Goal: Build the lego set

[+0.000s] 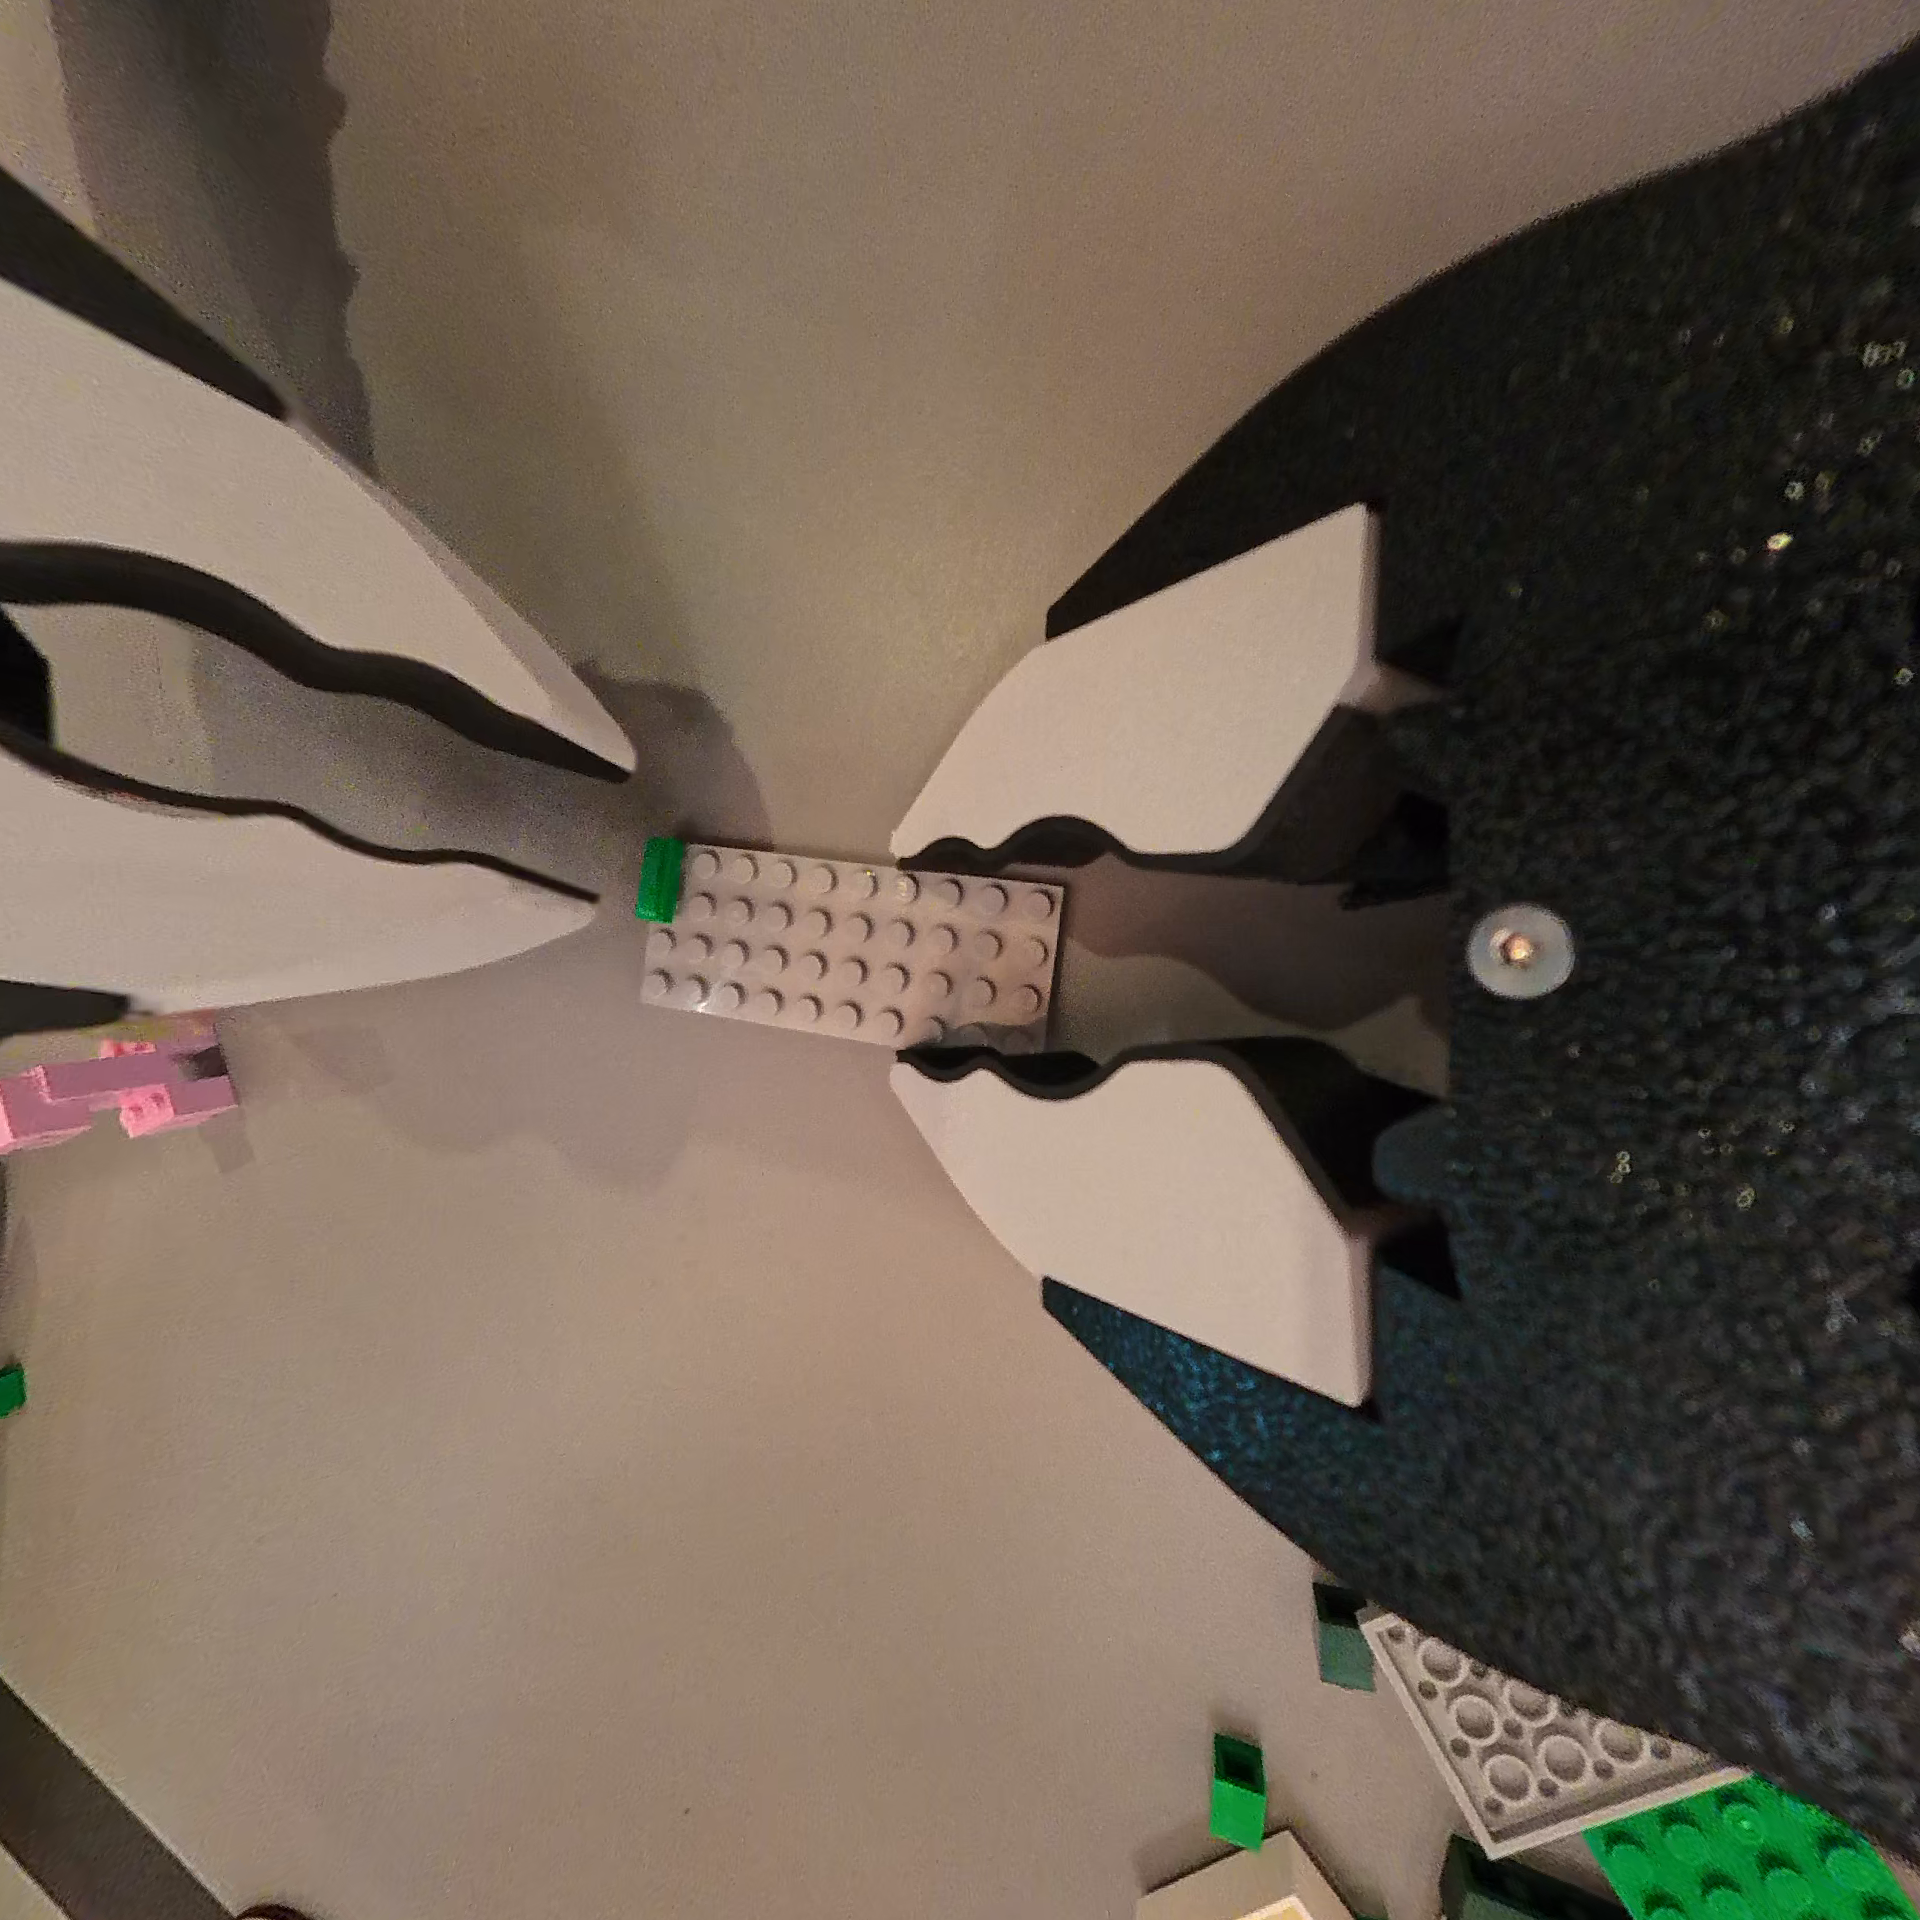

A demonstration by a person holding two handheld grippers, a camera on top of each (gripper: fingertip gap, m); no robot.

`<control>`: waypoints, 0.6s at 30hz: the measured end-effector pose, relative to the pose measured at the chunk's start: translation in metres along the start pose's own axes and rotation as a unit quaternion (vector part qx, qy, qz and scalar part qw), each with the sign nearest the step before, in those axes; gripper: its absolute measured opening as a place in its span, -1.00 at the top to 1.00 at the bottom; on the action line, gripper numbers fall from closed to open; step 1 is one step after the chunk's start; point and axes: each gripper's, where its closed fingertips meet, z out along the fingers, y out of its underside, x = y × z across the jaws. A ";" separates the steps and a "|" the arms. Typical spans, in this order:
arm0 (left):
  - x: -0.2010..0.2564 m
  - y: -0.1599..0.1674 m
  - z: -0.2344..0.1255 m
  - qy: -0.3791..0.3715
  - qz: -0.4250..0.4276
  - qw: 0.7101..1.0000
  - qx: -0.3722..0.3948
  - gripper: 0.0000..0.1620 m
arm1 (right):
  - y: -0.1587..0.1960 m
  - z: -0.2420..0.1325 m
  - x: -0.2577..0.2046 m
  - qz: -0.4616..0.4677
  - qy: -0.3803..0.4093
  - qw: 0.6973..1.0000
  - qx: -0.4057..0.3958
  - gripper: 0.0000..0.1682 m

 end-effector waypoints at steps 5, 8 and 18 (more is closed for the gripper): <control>0.000 0.000 0.000 0.000 -0.001 1.000 0.000 0.61 | -0.005 -0.015 0.007 0.004 0.021 0.999 0.031 0.78; 0.000 0.000 0.000 0.000 -0.001 1.000 0.000 0.61 | -0.006 -0.019 0.010 0.002 0.031 0.999 0.041 0.78; -0.006 -0.001 -0.004 -0.008 -0.032 0.999 0.005 0.61 | -0.017 -0.030 0.020 -0.017 0.074 0.994 0.079 0.78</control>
